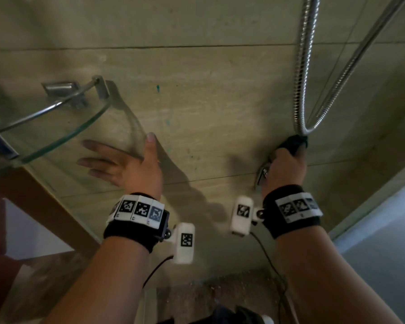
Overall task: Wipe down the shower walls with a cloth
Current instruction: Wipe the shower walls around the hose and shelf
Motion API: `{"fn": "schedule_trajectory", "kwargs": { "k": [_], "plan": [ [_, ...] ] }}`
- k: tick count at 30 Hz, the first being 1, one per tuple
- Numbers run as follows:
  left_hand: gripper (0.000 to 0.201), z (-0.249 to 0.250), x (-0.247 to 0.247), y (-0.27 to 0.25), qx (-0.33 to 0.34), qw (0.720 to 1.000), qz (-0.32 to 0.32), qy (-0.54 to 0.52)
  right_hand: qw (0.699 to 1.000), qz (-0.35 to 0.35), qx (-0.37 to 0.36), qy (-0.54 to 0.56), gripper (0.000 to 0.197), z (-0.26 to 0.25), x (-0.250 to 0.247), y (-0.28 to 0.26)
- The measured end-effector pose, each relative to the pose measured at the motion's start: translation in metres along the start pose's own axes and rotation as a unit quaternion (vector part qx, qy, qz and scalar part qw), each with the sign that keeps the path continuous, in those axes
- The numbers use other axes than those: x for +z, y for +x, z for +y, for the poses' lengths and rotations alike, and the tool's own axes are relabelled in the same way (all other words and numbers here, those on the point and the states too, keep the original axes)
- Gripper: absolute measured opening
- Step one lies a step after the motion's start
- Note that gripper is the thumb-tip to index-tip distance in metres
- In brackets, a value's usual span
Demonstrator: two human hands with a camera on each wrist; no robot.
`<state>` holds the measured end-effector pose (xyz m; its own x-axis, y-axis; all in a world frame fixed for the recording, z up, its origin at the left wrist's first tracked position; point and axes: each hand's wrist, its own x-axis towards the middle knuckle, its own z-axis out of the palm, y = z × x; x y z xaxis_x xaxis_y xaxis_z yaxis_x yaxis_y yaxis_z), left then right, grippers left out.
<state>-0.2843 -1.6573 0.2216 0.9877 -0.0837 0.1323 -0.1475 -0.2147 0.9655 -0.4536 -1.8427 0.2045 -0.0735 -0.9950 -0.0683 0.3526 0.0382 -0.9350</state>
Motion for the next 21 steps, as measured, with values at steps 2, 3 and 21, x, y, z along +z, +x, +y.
{"fn": "schedule_trajectory", "kwargs": {
  "k": [2, 3, 21],
  "plan": [
    [0.127, 0.0, 0.001, -0.001, 0.001, 1.0, 0.004, 0.003, 1.0, 0.014, 0.002, 0.018, 0.084, -0.004, -0.003, 0.011],
    [0.128, 0.0, 0.002, -0.001, 0.001, 1.0, 0.007, 0.006, 1.0, 0.02, -0.006, 0.016, 0.083, -0.007, -0.004, 0.007],
    [0.128, -0.006, -0.005, -0.001, 0.012, 1.0, -0.011, 0.008, 0.829, -0.273, -0.409, -0.265, 0.03, -0.026, 0.054, -0.083]
  ]
}}
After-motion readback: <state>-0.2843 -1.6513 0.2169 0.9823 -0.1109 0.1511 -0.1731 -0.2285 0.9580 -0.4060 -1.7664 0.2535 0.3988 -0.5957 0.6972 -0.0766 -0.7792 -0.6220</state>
